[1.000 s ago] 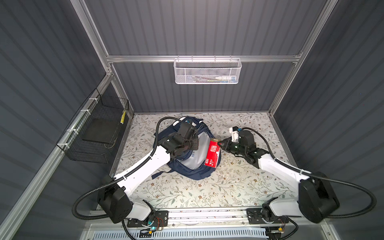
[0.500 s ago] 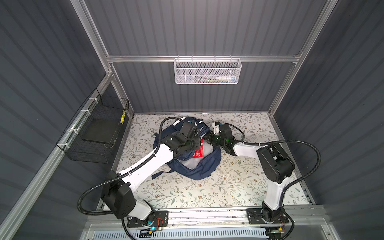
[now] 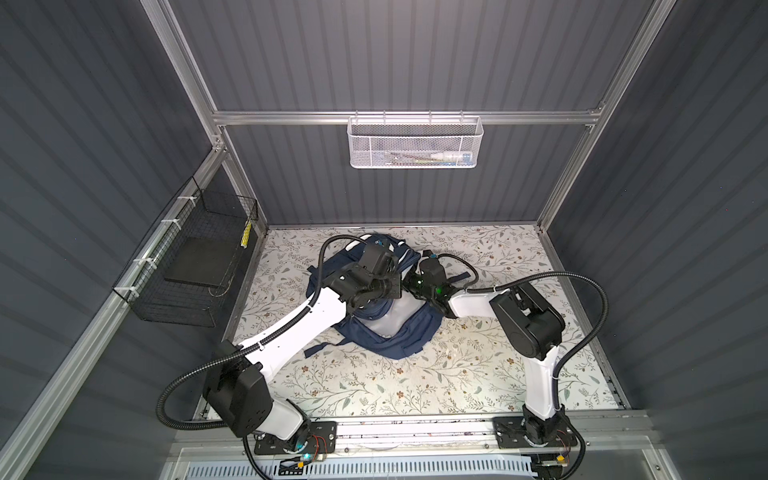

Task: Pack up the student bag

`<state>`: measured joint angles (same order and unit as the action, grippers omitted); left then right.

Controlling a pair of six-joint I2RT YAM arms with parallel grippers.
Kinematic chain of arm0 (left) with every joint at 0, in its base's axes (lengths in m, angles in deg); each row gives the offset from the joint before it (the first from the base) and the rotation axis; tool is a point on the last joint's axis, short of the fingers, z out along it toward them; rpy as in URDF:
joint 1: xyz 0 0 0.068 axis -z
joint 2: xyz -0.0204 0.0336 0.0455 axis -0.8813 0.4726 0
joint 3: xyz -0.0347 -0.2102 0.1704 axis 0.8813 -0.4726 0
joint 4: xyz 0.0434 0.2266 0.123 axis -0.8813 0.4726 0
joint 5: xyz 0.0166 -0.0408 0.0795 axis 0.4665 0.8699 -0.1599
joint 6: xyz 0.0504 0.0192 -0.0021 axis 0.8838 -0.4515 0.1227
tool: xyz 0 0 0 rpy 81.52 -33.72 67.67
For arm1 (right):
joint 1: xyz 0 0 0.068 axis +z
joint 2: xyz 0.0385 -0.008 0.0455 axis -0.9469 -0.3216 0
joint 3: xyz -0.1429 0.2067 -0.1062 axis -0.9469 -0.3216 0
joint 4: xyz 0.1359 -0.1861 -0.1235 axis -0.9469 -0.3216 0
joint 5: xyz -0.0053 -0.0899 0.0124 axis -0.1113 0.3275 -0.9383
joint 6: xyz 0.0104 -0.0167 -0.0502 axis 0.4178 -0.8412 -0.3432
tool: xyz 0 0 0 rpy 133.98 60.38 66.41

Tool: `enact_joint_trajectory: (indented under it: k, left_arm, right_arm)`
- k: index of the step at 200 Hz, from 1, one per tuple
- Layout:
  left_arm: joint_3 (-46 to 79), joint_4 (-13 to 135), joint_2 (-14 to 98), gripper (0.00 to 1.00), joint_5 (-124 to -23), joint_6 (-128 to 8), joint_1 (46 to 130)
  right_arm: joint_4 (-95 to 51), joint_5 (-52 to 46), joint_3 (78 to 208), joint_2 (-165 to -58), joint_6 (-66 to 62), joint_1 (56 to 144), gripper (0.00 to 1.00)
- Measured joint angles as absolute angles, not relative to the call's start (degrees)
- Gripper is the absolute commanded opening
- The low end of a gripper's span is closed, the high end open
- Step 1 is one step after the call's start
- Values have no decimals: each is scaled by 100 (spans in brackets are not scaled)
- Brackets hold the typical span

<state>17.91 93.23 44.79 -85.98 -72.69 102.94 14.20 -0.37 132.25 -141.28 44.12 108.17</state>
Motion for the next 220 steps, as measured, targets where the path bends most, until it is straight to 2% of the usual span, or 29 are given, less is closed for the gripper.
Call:
enact_joint_trajectory:
  k: [8,21,29,39,80,118,133,145,167,177,189,220]
  left_arm:
    - [1732,9262,4479,0,-8576,-7293,10294]
    - [1605,9133,4477,3,-8528,-7336,10294]
    - [1527,9076,4477,3,-8504,-7365,10294]
    - [1428,8986,4477,3,-8469,-7391,10294]
    - [1133,8654,4479,4,-8318,-7505,10294]
    - [864,8271,4814,12,-8259,-7644,10406]
    - [733,8112,5109,21,-8211,-7725,10471]
    - [718,8064,5349,36,-8171,-7747,10497]
    - [718,8009,5520,82,-8040,-7828,10502]
    - [718,7979,5465,98,-7999,-7848,10500]
    - [718,7983,5303,100,-7997,-7883,10500]
    - [718,8337,4217,100,-8338,-7894,10469]
  right_arm:
    - [1444,-4,13196,-14106,4416,10832,13]
    - [1457,-10,13028,-14030,4405,10801,46]
    - [1407,-41,12860,-13938,4346,10762,54]
    - [1269,-93,12665,-13783,4237,10696,57]
    - [687,-246,11704,-12432,3636,10377,57]
    - [10,-131,10569,-10856,3098,10132,60]
    - [-458,20,10250,-10266,2855,10111,64]
    - [-915,162,10110,-9787,2613,10119,69]
    - [-1599,486,10064,-9046,2040,10218,84]
    - [-1839,645,10062,-8747,1769,10305,90]
    - [-2069,787,10038,-8425,1413,10395,99]
    - [-2340,932,9760,-7829,849,10320,99]
